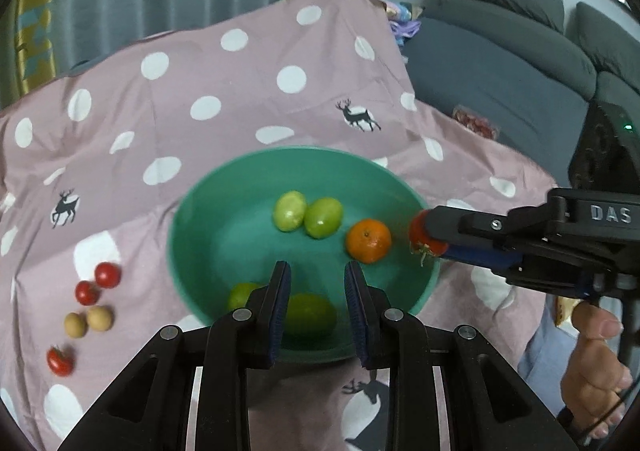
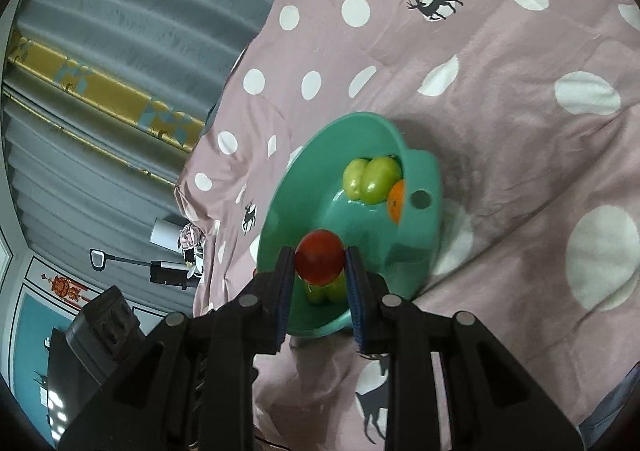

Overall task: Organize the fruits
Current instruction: 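Carry the cherry tomato with the right tool over the green bowl, then open the right tool to drop the cherry tomato into the bowl, then move the open right tool to the cherry tomatoes on the sheet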

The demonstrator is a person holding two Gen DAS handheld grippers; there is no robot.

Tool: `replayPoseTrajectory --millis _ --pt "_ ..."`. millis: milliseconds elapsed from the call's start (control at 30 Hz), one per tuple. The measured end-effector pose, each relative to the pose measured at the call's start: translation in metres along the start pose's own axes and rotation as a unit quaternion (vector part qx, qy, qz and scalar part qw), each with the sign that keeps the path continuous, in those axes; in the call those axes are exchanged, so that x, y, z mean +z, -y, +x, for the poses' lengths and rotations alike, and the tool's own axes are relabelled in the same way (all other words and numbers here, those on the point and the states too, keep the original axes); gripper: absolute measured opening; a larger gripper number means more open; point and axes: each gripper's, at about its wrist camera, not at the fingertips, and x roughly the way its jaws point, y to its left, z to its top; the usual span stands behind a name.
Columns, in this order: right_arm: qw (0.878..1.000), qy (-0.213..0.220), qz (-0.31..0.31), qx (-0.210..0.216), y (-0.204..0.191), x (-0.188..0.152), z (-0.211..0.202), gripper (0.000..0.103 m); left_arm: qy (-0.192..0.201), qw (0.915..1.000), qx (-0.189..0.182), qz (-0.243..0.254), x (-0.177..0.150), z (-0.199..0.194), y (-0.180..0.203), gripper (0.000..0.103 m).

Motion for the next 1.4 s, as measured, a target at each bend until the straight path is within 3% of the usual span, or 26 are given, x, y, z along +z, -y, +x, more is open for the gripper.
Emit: replayPoseTrajectory --millis 267,533,600,633,667,767,967,1100,1200,1333,1400 --pt "1.0 -0.016 0.018 0.006 0.01 0.002 0.004 0.026 -0.021 0.9996 0.009 -0.019 0.001 0.021 0.001 0.028" --pt "0.999 -0.016 0.031 0.012 0.012 0.003 0.004 0.028 -0.019 0.9974 -0.027 -0.064 0.002 0.019 -0.015 0.029" --pt "0.999 -0.017 0.039 0.016 0.014 0.003 0.004 0.03 -0.031 0.9963 -0.033 -0.074 0.003 0.02 -0.02 0.044" --pt "0.999 -0.017 0.045 0.021 0.014 0.003 0.004 0.033 -0.038 0.9955 -0.033 -0.08 0.003 0.021 -0.022 0.061" --pt "0.998 -0.017 0.048 0.025 0.014 0.003 0.004 0.034 -0.043 0.9948 -0.032 -0.087 0.003 0.021 -0.025 0.07" --pt "0.999 -0.019 0.04 0.024 0.01 0.002 0.004 0.038 -0.03 0.9948 -0.039 -0.089 0.002 0.013 -0.028 0.076" --pt "0.999 -0.03 0.031 0.032 -0.003 -0.001 0.011 0.058 -0.018 0.9948 -0.043 -0.09 -0.003 -0.005 -0.036 0.078" --pt "0.999 -0.032 0.02 0.021 -0.016 -0.004 0.018 0.069 -0.005 0.9981 0.01 -0.06 -0.012 -0.021 -0.038 0.081" --pt "0.999 -0.035 0.02 0.024 -0.025 -0.007 0.026 0.084 -0.001 0.999 0.027 -0.035 -0.02 -0.032 -0.043 0.081" --pt "0.999 -0.042 0.015 0.027 -0.043 -0.013 0.037 0.1 -0.006 0.9985 0.032 -0.045 -0.034 -0.049 -0.063 0.082" --pt "0.999 -0.038 0.006 0.026 -0.055 -0.018 0.042 0.102 -0.009 0.9975 0.029 -0.064 -0.044 -0.06 -0.081 0.082"
